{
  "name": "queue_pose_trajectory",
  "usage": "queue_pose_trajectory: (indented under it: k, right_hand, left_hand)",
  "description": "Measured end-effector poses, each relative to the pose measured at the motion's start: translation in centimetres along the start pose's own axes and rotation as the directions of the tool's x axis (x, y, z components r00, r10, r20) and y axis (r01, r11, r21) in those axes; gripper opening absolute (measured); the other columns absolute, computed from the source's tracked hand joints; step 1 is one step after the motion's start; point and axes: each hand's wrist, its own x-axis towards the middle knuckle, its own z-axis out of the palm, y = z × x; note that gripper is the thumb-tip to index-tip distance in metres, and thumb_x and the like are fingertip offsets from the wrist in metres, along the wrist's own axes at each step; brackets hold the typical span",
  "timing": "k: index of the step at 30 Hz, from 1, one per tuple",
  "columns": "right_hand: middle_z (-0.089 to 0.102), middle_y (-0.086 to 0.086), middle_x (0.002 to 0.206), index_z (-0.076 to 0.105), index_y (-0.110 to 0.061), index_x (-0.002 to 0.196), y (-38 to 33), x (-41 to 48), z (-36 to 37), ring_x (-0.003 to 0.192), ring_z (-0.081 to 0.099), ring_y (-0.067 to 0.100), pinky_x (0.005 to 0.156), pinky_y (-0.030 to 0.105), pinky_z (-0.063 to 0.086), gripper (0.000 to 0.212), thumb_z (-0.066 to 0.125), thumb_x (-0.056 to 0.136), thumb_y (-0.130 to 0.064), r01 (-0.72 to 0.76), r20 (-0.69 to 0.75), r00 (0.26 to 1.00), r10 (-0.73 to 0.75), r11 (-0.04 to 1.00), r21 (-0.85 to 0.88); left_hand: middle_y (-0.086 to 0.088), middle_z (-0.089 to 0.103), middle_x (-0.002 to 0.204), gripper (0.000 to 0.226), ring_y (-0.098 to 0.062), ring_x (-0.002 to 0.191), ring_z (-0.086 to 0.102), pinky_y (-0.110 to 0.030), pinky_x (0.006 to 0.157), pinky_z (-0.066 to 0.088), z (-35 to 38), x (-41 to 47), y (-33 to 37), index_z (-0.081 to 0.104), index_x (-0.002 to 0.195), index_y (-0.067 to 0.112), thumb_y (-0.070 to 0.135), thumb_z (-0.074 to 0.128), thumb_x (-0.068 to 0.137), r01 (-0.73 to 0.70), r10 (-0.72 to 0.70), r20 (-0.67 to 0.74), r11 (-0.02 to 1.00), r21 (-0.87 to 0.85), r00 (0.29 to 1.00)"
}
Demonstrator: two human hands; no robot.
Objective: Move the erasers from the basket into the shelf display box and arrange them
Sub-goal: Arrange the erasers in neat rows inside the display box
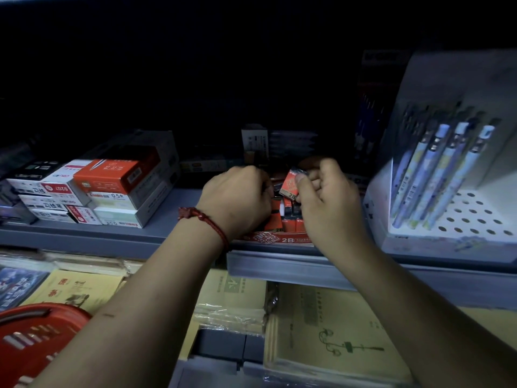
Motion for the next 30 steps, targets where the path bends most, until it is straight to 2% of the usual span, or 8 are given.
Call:
queue_pose_trajectory:
  k: [4, 7, 10, 14, 17, 22, 27, 30]
  right_hand:
    - [0.053, -0.004, 0.073, 0.051, -0.011, 0.087, 0.0, 0.0, -0.1, 0.062, 0.049, 0.008, 0.054, 0.02, 0.035, 0.015, 0.054, 0.1, -0.019, 0.002, 0.004, 1.0, -0.002, 1.0, 0.002]
    - [0.053, -0.006, 0.074, 0.05, -0.014, 0.088, 0.0, -0.1, -0.1, 0.063, 0.05, 0.005, 0.053, 0.015, 0.034, 0.013, 0.054, 0.1, -0.019, 0.004, 0.002, 1.0, -0.004, 1.0, -0.001]
    - [0.052, -0.008, 0.075, 0.051, -0.015, 0.089, 0.1, -0.1, -0.1, 0.065, 0.05, 0.005, 0.054, 0.016, 0.035, 0.011, 0.054, 0.1, -0.018, 0.015, -0.002, 1.0, -0.015, 1.0, 0.001]
    - [0.051, -0.005, 0.074, 0.052, -0.011, 0.09, 0.3, 0.0, 0.1, 0.064, 0.049, 0.011, 0.057, 0.025, 0.036, 0.011, 0.053, 0.1, -0.016, 0.025, 0.0, 1.0, -0.025, 0.999, 0.026]
    - [0.051, -0.005, 0.073, 0.05, -0.012, 0.088, 0.4, 0.0, 0.2, 0.063, 0.048, 0.011, 0.055, 0.025, 0.034, 0.013, 0.053, 0.1, -0.017, 0.022, 0.001, 1.0, -0.022, 0.999, 0.023]
    - [0.05, -0.006, 0.071, 0.048, -0.013, 0.085, 0.3, 0.1, 0.3, 0.061, 0.048, 0.009, 0.056, 0.024, 0.034, 0.017, 0.054, 0.099, -0.018, 0.024, -0.017, 1.0, -0.023, 0.999, 0.026]
    - [0.053, -0.003, 0.073, 0.049, -0.012, 0.086, 0.3, 0.0, 0.3, 0.064, 0.052, 0.014, 0.057, 0.028, 0.038, 0.017, 0.054, 0.1, -0.019, 0.023, -0.016, 1.0, -0.023, 1.0, 0.017]
    - [0.053, -0.002, 0.074, 0.05, -0.011, 0.087, 0.4, 0.0, 0.2, 0.064, 0.052, 0.013, 0.057, 0.027, 0.038, 0.016, 0.054, 0.1, -0.019, 0.025, -0.013, 1.0, -0.025, 1.0, 0.008]
  left_hand:
    - [-0.011, 0.067, 0.102, 0.02, -0.039, 0.095, 0.064, -0.035, 0.071, 0.042, 0.5, 0.3, 1.0, 0.068, 0.1, 0.019, 0.028, 0.052, 0.092, 0.003, 0.004, -0.059, 0.993, 0.117, 0.998]
    - [-0.016, 0.064, 0.106, 0.022, -0.043, 0.099, 0.063, -0.039, 0.075, 0.045, 0.5, 0.4, 1.3, 0.067, 0.106, 0.017, 0.027, 0.052, 0.093, -0.003, 0.012, -0.056, 0.989, 0.15, 0.998]
    - [-0.012, 0.067, 0.108, 0.024, -0.04, 0.101, 0.064, -0.039, 0.081, 0.049, 0.0, 0.6, 0.9, 0.068, 0.107, 0.026, 0.035, 0.051, 0.092, -0.051, 0.055, -0.028, 0.989, 0.14, 0.998]
    - [0.015, 0.069, 0.088, 0.019, -0.019, 0.092, 0.065, -0.03, 0.081, 0.051, -0.6, 0.6, -1.1, 0.07, 0.088, 0.038, 0.027, 0.054, 0.089, 0.014, 0.004, 0.131, 0.991, -0.134, 0.991]
    - [0.017, 0.069, 0.087, 0.019, -0.013, 0.088, 0.066, -0.028, 0.079, 0.051, -0.4, 0.5, -1.4, 0.071, 0.092, 0.032, 0.024, 0.054, 0.091, 0.036, 0.01, 0.182, 0.968, -0.25, 0.983]
    - [-0.002, 0.07, 0.114, 0.027, -0.029, 0.11, 0.062, -0.034, 0.087, 0.045, 1.3, 0.3, -0.7, 0.067, 0.104, 0.025, 0.039, 0.046, 0.095, -0.006, 0.006, -0.008, 1.0, -0.007, 1.0]
    - [-0.002, 0.07, 0.112, 0.027, -0.028, 0.109, 0.061, -0.035, 0.086, 0.045, 1.0, 0.0, -0.9, 0.066, 0.104, 0.023, 0.036, 0.043, 0.096, 0.055, -0.068, -0.064, 0.982, -0.18, 0.996]
    - [0.007, 0.07, 0.096, 0.026, -0.022, 0.097, 0.063, -0.036, 0.083, 0.05, 0.8, -0.5, -0.9, 0.065, 0.094, 0.029, 0.042, 0.044, 0.089, 0.04, -0.076, -0.093, 0.94, -0.34, 0.993]
